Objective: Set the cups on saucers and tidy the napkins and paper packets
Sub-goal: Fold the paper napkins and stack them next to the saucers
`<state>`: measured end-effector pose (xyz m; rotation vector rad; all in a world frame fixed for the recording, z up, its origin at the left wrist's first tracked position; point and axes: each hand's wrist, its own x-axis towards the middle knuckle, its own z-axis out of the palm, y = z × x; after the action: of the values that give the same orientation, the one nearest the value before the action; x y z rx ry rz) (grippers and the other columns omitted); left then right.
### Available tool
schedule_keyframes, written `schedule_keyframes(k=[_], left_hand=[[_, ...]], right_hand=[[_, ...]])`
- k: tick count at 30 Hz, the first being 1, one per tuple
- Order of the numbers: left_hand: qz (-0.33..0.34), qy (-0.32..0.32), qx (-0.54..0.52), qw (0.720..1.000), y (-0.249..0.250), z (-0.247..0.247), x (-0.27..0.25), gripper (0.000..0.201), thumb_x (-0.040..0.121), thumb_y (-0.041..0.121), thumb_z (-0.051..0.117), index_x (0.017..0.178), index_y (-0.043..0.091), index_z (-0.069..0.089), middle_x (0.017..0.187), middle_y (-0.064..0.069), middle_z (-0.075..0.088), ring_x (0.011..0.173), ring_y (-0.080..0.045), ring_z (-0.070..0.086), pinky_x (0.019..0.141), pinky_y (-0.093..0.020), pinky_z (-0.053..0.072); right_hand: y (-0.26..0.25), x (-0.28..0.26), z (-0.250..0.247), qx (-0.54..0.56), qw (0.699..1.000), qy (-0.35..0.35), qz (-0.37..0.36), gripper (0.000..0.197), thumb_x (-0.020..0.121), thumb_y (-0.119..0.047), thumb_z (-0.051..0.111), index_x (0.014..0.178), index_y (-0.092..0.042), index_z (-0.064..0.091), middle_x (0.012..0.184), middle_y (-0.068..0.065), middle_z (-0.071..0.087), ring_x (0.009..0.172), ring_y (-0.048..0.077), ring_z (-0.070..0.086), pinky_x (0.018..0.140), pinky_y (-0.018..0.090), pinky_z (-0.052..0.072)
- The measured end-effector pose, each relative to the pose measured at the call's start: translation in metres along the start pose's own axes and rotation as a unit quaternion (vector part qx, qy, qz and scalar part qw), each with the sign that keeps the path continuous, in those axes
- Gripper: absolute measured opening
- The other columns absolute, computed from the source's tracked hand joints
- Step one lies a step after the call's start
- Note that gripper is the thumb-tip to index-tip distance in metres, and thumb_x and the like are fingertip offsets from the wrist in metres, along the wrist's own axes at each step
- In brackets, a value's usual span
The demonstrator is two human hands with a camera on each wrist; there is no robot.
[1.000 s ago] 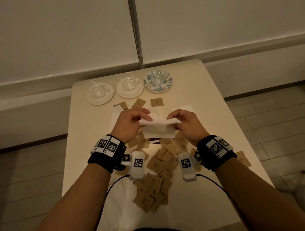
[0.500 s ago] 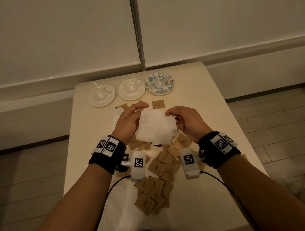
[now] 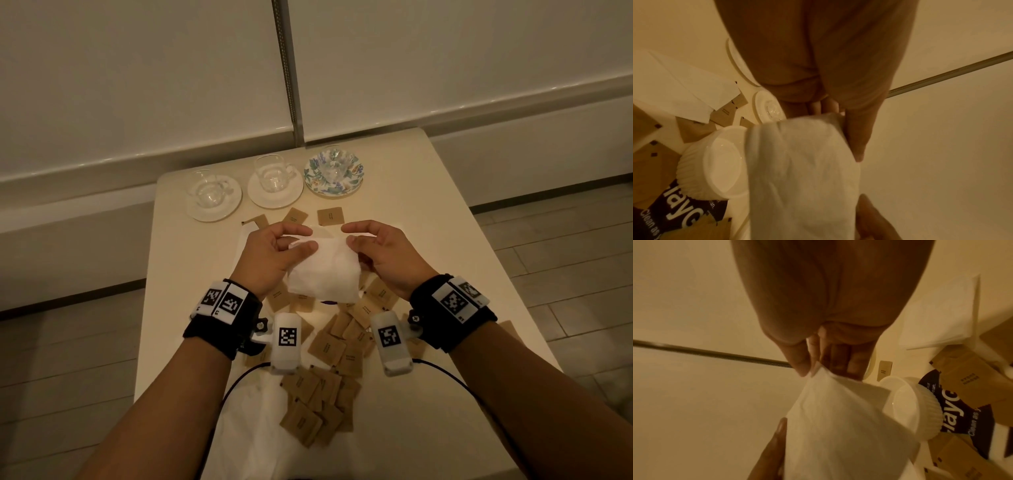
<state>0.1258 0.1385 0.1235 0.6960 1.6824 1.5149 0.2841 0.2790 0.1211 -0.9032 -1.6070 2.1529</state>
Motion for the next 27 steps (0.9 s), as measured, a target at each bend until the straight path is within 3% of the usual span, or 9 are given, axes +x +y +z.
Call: schedule_keyframes(k=[5,8,11,13,15,16,20,24,27], left_hand=[[-0.001,-0.074,0.074,0.995,0.007,0.002,0.005,0.024,0.082,0.010,0.077,0.104,0.014,0.069,0.076,-0.004,0.074,0.072,-0.016,0.069,0.066,-0.024,0.054],[-0.009,-0.109,0.096,0.989,0.010,0.006,0.006,0.029,0.083,0.015,0.076,0.111,0.015,0.066,0.081,-0.003,0.076,0.075,-0.015,0.073,0.062,-0.021,0.054],[-0.040,-0.133,0.093,0.986,0.006,0.002,0.006,0.035,0.082,0.017,0.077,0.114,0.014,0.065,0.095,-0.004,0.076,0.089,-0.018,0.073,0.072,-0.026,0.058],[-0.040,-0.141,0.116,0.982,-0.001,-0.002,0.004,0.020,0.084,0.015,0.075,0.104,0.015,0.069,0.092,-0.001,0.077,0.088,-0.015,0.073,0.074,-0.025,0.056],[-0.028,-0.101,0.133,0.986,-0.007,-0.005,0.003,0.003,0.086,0.016,0.074,0.086,0.019,0.072,0.082,-0.002,0.076,0.080,-0.016,0.072,0.072,-0.028,0.055],[-0.021,-0.082,0.138,0.987,-0.009,-0.006,0.003,0.006,0.085,0.017,0.074,0.081,0.020,0.072,0.081,-0.003,0.075,0.078,-0.018,0.071,0.072,-0.030,0.055],[-0.013,-0.120,0.168,0.978,-0.010,-0.002,0.003,0.003,0.084,0.022,0.076,0.082,0.020,0.074,0.083,-0.001,0.076,0.078,-0.017,0.072,0.071,-0.025,0.057],[-0.018,-0.116,0.166,0.979,-0.006,0.000,0.004,0.005,0.083,0.019,0.077,0.083,0.015,0.073,0.078,-0.002,0.075,0.071,-0.013,0.069,0.068,-0.023,0.055],[-0.034,-0.109,0.165,0.980,-0.004,-0.002,0.002,0.006,0.082,0.016,0.077,0.087,0.016,0.073,0.079,0.000,0.075,0.072,-0.009,0.069,0.069,-0.021,0.053]], right_hand=[[-0.005,0.001,0.000,-0.191,0.978,-0.064,-0.058,0.033,0.085,-0.027,0.074,0.116,-0.018,0.065,0.109,-0.005,0.071,0.103,0.004,0.065,0.090,0.019,0.051],[-0.007,0.000,0.000,-0.223,0.970,-0.090,-0.047,0.016,0.083,-0.024,0.076,0.097,-0.016,0.072,0.090,-0.002,0.075,0.080,0.005,0.069,0.072,0.018,0.054],[-0.006,0.000,-0.003,-0.190,0.979,-0.060,-0.051,0.008,0.085,-0.017,0.075,0.089,-0.011,0.071,0.086,0.009,0.075,0.073,0.015,0.069,0.069,0.030,0.056],[-0.005,-0.001,-0.007,-0.157,0.986,-0.038,-0.046,0.009,0.085,-0.014,0.074,0.090,-0.007,0.070,0.089,0.014,0.074,0.075,0.020,0.069,0.072,0.036,0.056],[-0.001,-0.001,-0.012,-0.148,0.988,-0.022,-0.033,0.011,0.085,-0.015,0.074,0.091,-0.006,0.070,0.090,0.018,0.073,0.076,0.024,0.068,0.076,0.040,0.054],[0.001,-0.002,-0.014,-0.154,0.988,-0.019,-0.028,0.013,0.085,-0.016,0.074,0.092,-0.007,0.070,0.091,0.020,0.073,0.077,0.025,0.067,0.078,0.041,0.053],[0.002,-0.002,-0.009,-0.183,0.981,-0.047,-0.041,0.019,0.085,-0.021,0.074,0.101,-0.010,0.071,0.094,0.010,0.074,0.086,0.024,0.071,0.080,0.037,0.056],[0.003,-0.003,-0.007,-0.211,0.975,-0.031,-0.064,0.005,0.088,-0.020,0.071,0.089,-0.015,0.074,0.079,0.000,0.075,0.072,0.012,0.071,0.064,0.028,0.056],[0.007,-0.006,-0.013,-0.206,0.976,-0.014,-0.063,0.003,0.088,-0.019,0.072,0.087,-0.018,0.074,0.077,-0.002,0.075,0.069,0.010,0.070,0.062,0.024,0.055]])
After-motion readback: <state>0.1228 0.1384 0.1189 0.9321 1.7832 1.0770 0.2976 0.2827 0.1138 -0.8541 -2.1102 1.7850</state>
